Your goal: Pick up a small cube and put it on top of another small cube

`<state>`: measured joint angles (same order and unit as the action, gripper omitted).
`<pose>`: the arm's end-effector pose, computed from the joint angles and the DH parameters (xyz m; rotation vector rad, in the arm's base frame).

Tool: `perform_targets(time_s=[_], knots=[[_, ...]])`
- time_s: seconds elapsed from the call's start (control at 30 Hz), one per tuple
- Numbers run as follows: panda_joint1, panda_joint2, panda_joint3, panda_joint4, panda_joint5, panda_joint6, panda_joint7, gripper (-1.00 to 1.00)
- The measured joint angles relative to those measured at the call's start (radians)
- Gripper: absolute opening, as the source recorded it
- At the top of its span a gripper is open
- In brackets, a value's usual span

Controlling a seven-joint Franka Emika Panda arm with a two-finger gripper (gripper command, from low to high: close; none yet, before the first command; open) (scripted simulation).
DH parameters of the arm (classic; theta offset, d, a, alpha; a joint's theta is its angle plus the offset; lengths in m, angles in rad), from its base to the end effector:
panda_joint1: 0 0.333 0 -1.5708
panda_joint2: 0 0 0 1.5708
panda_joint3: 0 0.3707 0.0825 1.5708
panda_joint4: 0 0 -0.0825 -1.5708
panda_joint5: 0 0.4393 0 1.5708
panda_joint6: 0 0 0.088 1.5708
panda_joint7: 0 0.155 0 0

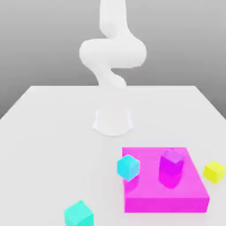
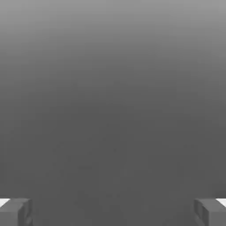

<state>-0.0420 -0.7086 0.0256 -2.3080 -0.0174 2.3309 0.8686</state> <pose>0.4320 -0.0048 0.6814 -2.4528 1.1511 -0.9648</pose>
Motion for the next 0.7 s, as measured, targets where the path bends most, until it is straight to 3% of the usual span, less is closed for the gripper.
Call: perform_targets(time_s=[0.37, 0.7], knots=[[-0.15, 0.407, 0.078, -0.035, -0.092, 0.136, 0.315, 0.0], [-0.214, 0.766, 0.069, -0.068, -0.122, 0.261, 0.559, 0.0]])
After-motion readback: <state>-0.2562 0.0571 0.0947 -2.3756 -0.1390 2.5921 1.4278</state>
